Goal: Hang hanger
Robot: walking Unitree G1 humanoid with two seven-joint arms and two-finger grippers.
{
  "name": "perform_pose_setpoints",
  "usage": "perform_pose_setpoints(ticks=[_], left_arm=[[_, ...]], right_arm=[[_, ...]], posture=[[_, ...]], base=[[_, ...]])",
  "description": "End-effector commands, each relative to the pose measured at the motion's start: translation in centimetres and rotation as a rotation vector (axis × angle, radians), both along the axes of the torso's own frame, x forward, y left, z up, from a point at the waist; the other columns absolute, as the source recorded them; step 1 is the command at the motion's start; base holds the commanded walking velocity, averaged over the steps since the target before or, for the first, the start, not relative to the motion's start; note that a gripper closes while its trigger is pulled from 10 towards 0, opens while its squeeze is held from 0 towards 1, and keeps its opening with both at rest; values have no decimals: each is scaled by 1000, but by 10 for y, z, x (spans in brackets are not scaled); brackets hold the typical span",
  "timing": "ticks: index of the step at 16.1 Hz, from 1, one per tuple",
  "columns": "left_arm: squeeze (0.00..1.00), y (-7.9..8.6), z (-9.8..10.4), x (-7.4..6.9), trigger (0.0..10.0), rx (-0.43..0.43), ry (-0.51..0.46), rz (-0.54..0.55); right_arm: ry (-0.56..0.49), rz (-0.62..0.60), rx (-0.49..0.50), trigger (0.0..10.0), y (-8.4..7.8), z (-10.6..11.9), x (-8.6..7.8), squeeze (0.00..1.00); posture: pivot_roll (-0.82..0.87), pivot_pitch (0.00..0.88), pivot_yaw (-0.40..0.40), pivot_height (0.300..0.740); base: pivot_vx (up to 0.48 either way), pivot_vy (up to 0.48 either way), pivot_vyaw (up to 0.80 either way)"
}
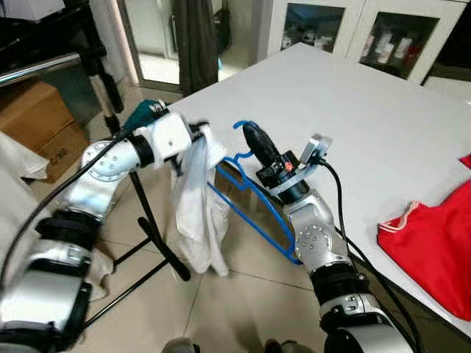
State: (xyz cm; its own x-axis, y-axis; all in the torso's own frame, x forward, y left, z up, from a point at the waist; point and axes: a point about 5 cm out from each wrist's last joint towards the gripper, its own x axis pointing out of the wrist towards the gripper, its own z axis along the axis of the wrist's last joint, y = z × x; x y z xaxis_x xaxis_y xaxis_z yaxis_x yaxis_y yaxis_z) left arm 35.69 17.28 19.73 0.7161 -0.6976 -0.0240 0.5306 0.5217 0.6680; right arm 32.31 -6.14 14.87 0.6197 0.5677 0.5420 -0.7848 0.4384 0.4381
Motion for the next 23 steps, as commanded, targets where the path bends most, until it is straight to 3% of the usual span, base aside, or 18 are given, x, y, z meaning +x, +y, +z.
perform_pose_setpoints(ticks=[1, 7, 8, 15, 17, 18, 21, 23], left_arm=[[0, 3, 4, -1, 10000, -77, -19, 36], [0, -8, -15, -12, 10000, -231, 0, 77], [0, -10, -17, -16, 10000, -314, -15, 99], [0, -28, -26, -39, 10000, -595, -55, 236], [0, -29, -32, -46, 10000, -630, -43, 257], [0, -29, -42, -57, 10000, -664, -22, 299], [0, -30, -58, -82, 10000, -683, 8, 373], [0, -32, -68, -90, 10000, -659, 38, 383]], right_arm=[[-66, 51, 77, 10000, 28, 24, -1, 0], [-102, 43, 18, 10000, 26, 24, -5, 0], [-129, 25, -17, 10000, 23, 24, -8, 0], [-242, -101, -247, 10000, 0, 17, -22, 0], [-239, -118, -264, 10000, -5, 14, -23, 0], [-229, -145, -293, 10000, -12, 10, -26, 0], [-216, -193, -356, 10000, -21, 0, -34, 0], [-230, -171, -405, 10000, -22, -7, -40, 0]], posture=[[111, 0, 33, 740], [110, 0, 17, 740], [106, 0, 14, 740], [92, 0, 11, 740], [91, 0, 9, 740], [91, 0, 9, 740], [91, 0, 8, 740], [94, 0, 2, 740]], base=[[0, 0, 0], [0, 0, 0], [0, 0, 0], [0, 0, 0], [0, 0, 0], [0, 0, 0], [0, 0, 0], [0, 0, 0]])
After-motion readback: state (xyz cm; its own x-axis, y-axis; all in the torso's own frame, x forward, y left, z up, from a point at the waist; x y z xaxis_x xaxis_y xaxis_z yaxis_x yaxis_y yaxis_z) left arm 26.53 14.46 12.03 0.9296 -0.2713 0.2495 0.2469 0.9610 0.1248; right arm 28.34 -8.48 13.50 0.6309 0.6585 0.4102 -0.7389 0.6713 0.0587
